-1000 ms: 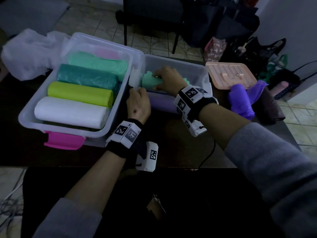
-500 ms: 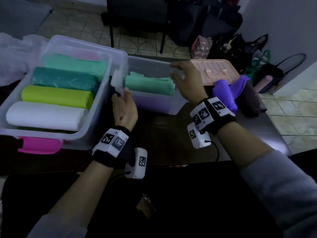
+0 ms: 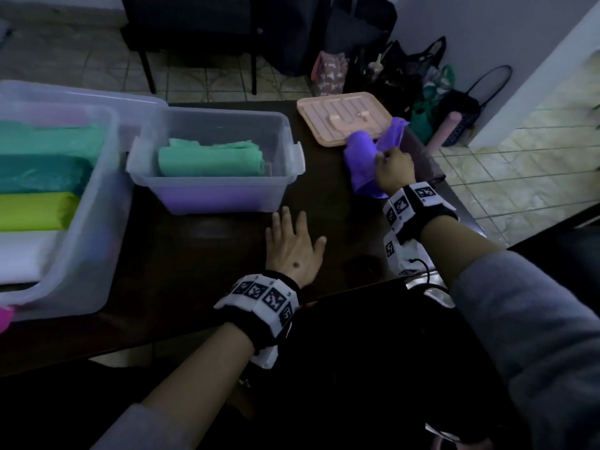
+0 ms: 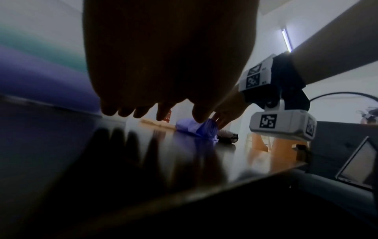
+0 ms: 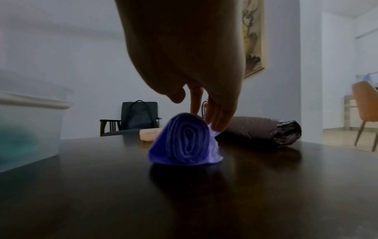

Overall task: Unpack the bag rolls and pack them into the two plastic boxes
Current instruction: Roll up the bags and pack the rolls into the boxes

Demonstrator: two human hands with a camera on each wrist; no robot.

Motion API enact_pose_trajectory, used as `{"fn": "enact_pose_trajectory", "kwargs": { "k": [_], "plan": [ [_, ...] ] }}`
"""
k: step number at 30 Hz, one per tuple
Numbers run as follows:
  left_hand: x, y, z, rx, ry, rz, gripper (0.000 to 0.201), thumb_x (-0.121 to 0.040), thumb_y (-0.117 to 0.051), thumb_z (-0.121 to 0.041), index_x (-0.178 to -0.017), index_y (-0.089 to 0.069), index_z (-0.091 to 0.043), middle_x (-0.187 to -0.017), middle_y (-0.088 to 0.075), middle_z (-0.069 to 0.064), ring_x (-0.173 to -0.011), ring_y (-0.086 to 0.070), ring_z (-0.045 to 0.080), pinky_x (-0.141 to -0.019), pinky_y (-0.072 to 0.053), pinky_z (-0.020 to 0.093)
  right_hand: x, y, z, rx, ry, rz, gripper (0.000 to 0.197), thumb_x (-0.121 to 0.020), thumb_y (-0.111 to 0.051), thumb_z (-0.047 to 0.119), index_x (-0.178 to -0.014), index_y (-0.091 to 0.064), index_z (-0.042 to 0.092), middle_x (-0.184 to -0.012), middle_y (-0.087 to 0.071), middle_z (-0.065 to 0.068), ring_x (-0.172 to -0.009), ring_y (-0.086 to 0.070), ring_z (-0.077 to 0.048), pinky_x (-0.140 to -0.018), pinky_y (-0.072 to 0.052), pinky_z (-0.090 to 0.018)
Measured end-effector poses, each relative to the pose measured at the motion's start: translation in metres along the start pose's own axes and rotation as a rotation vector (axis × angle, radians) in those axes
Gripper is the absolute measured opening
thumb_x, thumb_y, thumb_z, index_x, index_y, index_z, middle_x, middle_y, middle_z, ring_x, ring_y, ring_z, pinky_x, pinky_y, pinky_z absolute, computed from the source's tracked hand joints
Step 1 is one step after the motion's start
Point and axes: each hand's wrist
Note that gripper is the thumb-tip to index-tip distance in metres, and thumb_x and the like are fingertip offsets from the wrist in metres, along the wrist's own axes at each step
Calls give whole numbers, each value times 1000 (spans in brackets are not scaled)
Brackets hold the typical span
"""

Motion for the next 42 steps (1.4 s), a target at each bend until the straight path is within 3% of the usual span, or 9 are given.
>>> {"fn": "enact_pose_trajectory", "kwargs": {
  "k": [7,12,16,27,30,33,36,39,42],
  "plan": [
    [-7,-17,2,-190,0,96,70,-97,-21,-53,-150,7,-17,-155,21,12,-143,20,27,-115,10,43,-9,-1,-1,-93,-105,101,52,-91,-56,30,-130,-43,0,-130,-52,-19,-118,-51,-33,-89,-40,-33],
    [-3,-24,3,-234,-13,24,70,-97,-19,-54,-150,6,-16,-156,17,13,-144,18,28,-115,8,43,-1,3,11,28,-63,151,59,-82,-66,34,-125,-49,-3,-129,-51,-22,-118,-50,-36,-93,-42,-39],
    [-3,-23,4,-241,-23,21,70,-96,-19,-54,-150,5,-17,-156,17,12,-144,18,27,-115,8,43,13,4,13,64,6,202,76,-75,-75,26,-135,-34,3,-137,-41,-19,-127,-41,-35,-103,-38,-42],
    [-2,-22,3,-226,-11,18,70,-96,-22,-54,-150,4,-18,-156,16,11,-144,17,26,-116,8,42,58,2,12,419,213,308,83,-70,-78,27,-137,-33,10,-140,-30,-17,-130,-30,-35,-103,-33,-46],
    [-3,-21,2,-222,-5,26,70,-96,-23,-54,-150,4,-18,-156,17,10,-144,18,25,-116,8,42,60,10,13,451,228,409,86,-72,-75,42,-140,-31,14,-143,-30,-16,-132,-29,-34,-106,-29,-46],
    [-3,-22,3,-223,-9,11,70,-96,-23,-54,-151,3,-18,-157,16,11,-144,17,26,-116,8,42,56,19,19,319,204,447,71,-84,-56,58,-140,-37,19,-141,-39,-14,-130,-34,-33,-108,-31,-45],
    [-3,-23,2,-226,-9,2,70,-96,-23,-53,-151,3,-17,-157,15,10,-144,16,26,-116,7,42,53,25,25,248,205,384,45,-96,-42,43,-126,-54,12,-131,-52,-15,-120,-47,-33,-102,-38,-41],
    [-3,-23,3,-230,-12,-12,70,-96,-23,-53,-151,2,-17,-157,13,11,-144,15,26,-116,7,42,54,27,28,224,234,444,35,-95,-51,33,-118,-58,7,-123,-57,-12,-112,-52,-26,-87,-39,-30],
    [-3,-24,3,-227,-16,-13,70,-96,-23,-53,-151,2,-17,-157,13,11,-144,16,26,-116,7,42,56,25,26,176,221,496,42,-88,-62,35,-121,-55,9,-123,-56,-8,-111,-51,-21,-84,-35,-25]
  ]
}}
Point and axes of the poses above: each hand's wrist, its own x-axis away from the middle knuckle, its own y-axis out of the back of the hand, z = x × y
